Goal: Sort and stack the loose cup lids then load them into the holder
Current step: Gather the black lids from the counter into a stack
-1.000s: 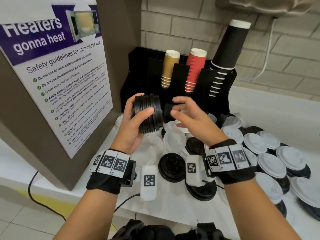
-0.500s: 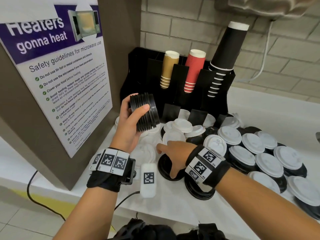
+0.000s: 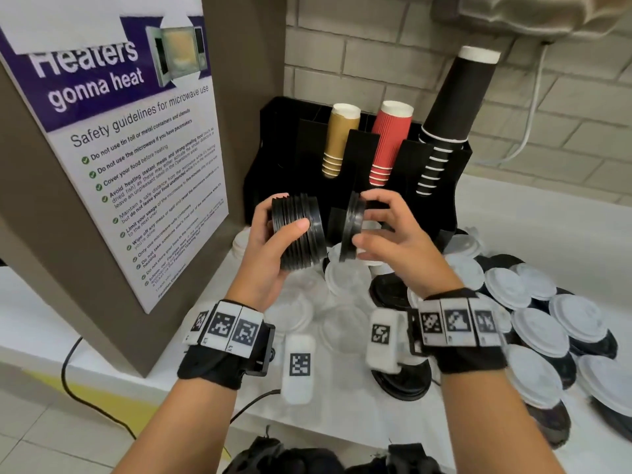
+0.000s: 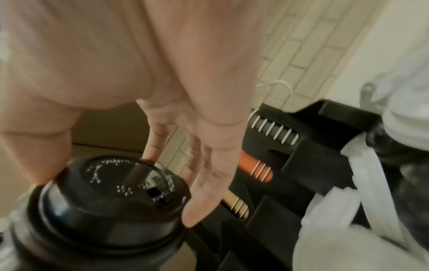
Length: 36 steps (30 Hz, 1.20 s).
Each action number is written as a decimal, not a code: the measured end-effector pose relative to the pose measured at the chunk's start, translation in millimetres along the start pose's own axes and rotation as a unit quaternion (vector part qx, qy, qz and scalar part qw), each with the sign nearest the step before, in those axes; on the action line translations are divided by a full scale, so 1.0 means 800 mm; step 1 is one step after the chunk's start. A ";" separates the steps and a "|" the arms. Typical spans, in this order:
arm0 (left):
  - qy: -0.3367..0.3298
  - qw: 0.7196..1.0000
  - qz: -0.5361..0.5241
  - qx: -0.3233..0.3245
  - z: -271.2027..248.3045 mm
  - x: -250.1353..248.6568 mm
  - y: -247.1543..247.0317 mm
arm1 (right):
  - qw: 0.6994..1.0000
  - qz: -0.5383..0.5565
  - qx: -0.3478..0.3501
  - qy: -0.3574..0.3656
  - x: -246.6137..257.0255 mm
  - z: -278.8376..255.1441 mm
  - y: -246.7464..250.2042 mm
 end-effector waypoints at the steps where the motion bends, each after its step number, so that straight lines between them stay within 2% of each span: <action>1: 0.000 1.000 0.001 0.004 0.000 0.001 -0.002 | 1.000 0.021 0.001 0.012 -0.002 -0.006 -0.008; 4: 0.000 1.000 0.012 0.026 0.000 0.002 -0.006 | 0.999 0.027 0.004 0.036 -0.005 -0.013 -0.025; 11: 0.010 0.994 0.055 0.098 -0.003 0.006 -0.013 | 0.999 0.010 0.037 0.036 0.004 -0.011 -0.028; 20: 0.007 0.997 0.008 0.076 0.001 0.006 -0.011 | 0.997 -0.007 0.051 0.059 0.009 -0.011 -0.040; 30: 0.000 0.998 -0.013 0.060 0.005 0.008 -0.013 | 0.998 -0.015 0.040 0.052 0.005 -0.006 -0.034; 36: -0.002 0.997 -0.013 0.081 0.007 0.007 -0.017 | 0.996 -0.025 0.052 0.065 0.011 -0.004 -0.034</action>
Point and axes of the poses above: each hand's wrist, its own z-axis towards the middle knuckle, its own y-axis out of the back of the hand, x = y × z, the point moved 5 cm from there along z, towards the middle knuckle, and after that the axes turned 13 degrees about z, right-handed, at the moved point
